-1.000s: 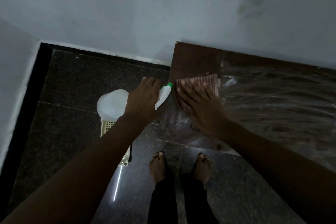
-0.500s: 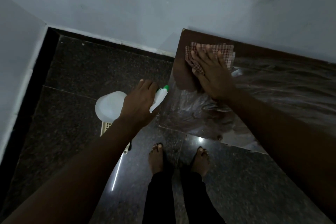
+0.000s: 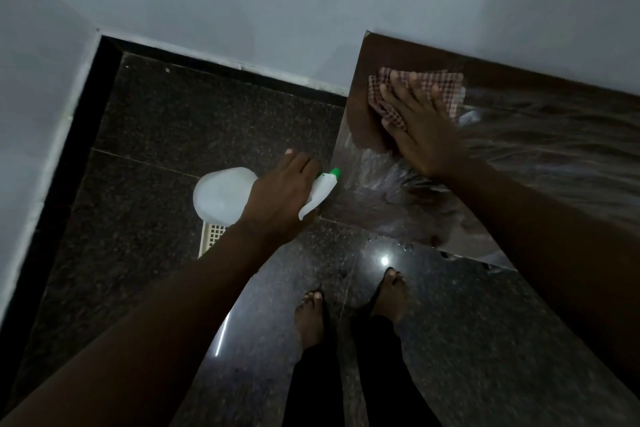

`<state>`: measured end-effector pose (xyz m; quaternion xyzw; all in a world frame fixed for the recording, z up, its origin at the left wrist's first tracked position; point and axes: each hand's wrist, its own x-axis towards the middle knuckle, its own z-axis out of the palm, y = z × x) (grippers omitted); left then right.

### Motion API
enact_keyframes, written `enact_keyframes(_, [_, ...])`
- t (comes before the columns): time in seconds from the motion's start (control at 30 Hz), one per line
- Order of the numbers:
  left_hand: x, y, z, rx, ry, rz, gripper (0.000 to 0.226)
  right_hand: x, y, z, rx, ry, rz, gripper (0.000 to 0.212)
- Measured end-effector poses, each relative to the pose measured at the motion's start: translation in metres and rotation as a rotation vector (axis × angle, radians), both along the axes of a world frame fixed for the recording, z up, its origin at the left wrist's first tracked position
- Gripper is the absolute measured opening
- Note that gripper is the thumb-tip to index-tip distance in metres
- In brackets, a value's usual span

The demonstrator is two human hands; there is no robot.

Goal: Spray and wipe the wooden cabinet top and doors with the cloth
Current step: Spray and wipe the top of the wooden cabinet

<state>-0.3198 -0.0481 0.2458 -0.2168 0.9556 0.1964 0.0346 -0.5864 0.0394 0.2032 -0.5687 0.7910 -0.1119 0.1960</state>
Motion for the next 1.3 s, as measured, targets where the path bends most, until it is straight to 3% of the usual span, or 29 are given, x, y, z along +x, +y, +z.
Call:
enact_keyframes(0.37, [0.018, 0.002, -0.008, -0.042, 0.018, -0.089, 0.048, 0.025, 0.016, 0.004, 0.029, -0.058, -0.046, 0.057])
enact_keyframes(0.6, [0.021, 0.000, -0.012, -0.046, 0.052, -0.128, 0.052, 0.099, 0.080, -0.004, 0.044, 0.146, 0.276, 0.066])
enact_keyframes(0.73, [0.023, 0.001, -0.012, -0.037, 0.078, -0.126, 0.051, 0.109, 0.088, -0.007, 0.050, 0.157, 0.331, 0.065])
enact_keyframes(1.03, [0.028, -0.001, -0.016, -0.049, 0.078, -0.089, 0.053, 0.076, 0.005, 0.002, 0.045, 0.103, 0.088, 0.055])
enact_keyframes(1.3, [0.033, 0.003, -0.014, -0.036, 0.132, -0.059, 0.040, 0.115, 0.082, -0.004, 0.074, 0.150, 0.359, 0.064])
